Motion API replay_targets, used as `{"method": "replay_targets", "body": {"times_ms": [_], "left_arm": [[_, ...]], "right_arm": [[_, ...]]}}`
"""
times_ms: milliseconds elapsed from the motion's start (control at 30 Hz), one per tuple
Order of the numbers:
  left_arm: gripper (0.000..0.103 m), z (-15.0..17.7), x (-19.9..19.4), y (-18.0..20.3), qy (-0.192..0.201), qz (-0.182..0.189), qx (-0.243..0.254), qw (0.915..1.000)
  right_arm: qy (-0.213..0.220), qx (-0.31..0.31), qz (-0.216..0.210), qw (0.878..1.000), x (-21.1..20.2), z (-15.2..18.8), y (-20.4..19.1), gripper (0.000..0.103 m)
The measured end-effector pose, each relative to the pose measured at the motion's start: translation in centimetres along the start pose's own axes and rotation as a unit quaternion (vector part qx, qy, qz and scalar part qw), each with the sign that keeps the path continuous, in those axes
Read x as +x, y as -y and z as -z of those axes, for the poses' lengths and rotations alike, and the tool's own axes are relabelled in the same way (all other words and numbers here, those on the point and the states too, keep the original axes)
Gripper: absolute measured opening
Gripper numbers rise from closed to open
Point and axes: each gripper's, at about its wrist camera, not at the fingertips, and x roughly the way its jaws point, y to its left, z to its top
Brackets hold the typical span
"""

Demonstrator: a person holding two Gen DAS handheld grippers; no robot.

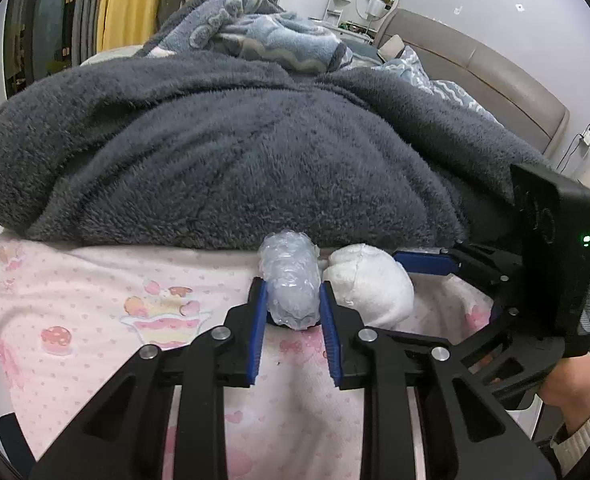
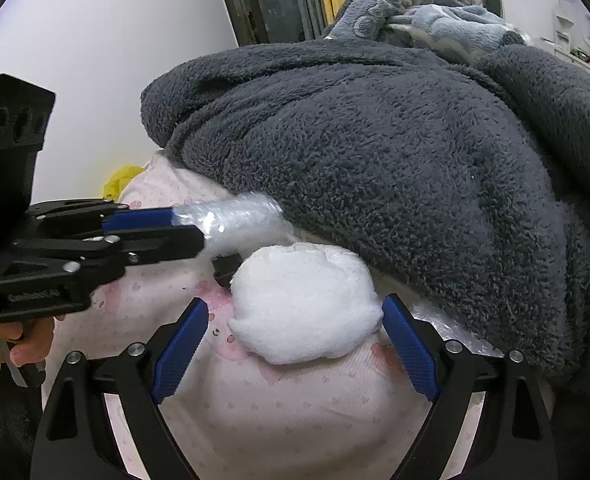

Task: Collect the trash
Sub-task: 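Close the left gripper on the bubble-wrap roll while the right grasps the white cotton ball, then lift the bubble wrap with the left gripper while the right lifts the cotton ball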

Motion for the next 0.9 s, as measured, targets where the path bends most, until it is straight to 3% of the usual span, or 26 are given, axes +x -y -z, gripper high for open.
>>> {"method": "replay_targets", "body": {"times_ms": [100,267,433,900], "left_arm": [[0.028,-0.1,-0.6,0.0,0.005,-0.001,0.002,1.0],[0.028,-0.6,-1.8,0.5,0.017,-0.003,0.009,0.9998],[0.028,-0.9,-3.3,0.8,0.028,-0.012,0.02,0.9993],[0.028,-0.7,-6.9,-1.4,0.054,-0.051,-0.011,0.9972]], "right_arm": [[-0.005,0.007,0.008,1.0,0.2,0.0,0.1,0.083],[-0.008,0.022,0.019,1.0,0.2,-0.1,0.6,0.064],[-0.007,0.022,0.027,0.999,-0.3,-0.1,0.5,0.055],[0.016,0.003,0.019,1.0,-2.8,-2.7,-2.8,0.053]]}}
